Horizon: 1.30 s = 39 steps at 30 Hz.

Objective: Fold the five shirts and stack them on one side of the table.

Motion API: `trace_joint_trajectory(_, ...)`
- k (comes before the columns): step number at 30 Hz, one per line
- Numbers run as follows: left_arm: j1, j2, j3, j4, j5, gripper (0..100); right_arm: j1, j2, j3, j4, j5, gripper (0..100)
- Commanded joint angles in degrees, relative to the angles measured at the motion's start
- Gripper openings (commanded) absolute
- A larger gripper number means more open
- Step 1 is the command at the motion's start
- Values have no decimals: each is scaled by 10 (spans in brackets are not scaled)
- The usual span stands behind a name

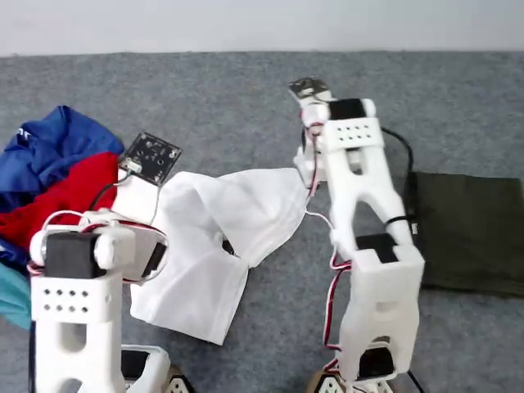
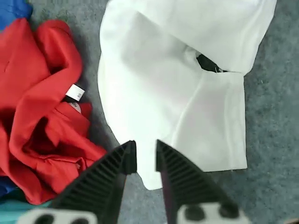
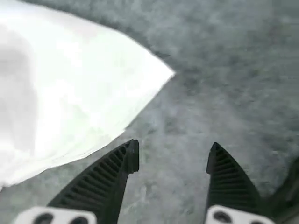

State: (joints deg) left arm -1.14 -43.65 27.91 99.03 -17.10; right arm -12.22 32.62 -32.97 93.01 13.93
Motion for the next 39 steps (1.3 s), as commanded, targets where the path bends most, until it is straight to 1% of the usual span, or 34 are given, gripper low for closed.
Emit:
trace_joint_trajectory(1, -1, -8, 14, -21, -1, 94, -40, 2, -63, 80, 26, 242)
trace_joint_trajectory(3, 2, -8, 22, -24, -1, 94, -65, 2, -61, 99, 46, 242)
trace_joint_trajectory(5, 2, -8, 24, -24, -1, 94, -87, 2, -51, 97, 48, 241)
trace_joint_trajectory(10, 1, -7, 25, -24, -1, 94, -174, 3, -20, 97, 47, 240)
trace_joint_trajectory(14, 3, -4, 43, -24, -1, 94, -221, -6, 13, 98, 47, 240)
trace_joint_trajectory(15, 3, -4, 56, -24, -8, 94, -231, -10, 21, 98, 47, 240)
trace_joint_trajectory(17, 3, -4, 91, -29, -47, 94, -251, -19, 40, 98, 47, 240)
trace_joint_trajectory(19, 3, -4, 131, -47, -78, 94, -266, -23, 59, 98, 47, 217)
trace_joint_trajectory(23, 3, -8, 188, -91, -85, 94, -278, -24, 91, 97, 46, 117)
trace_joint_trajectory(26, 3, -8, 196, -98, -85, 94, -278, -24, 93, 97, 46, 70)
trace_joint_trajectory(34, 3, -9, 196, -98, -85, 94, -277, -22, 100, 96, 45, 63)
trace_joint_trajectory(39, 3, -9, 196, -98, -85, 94, -276, 6, 145, 53, 45, 86)
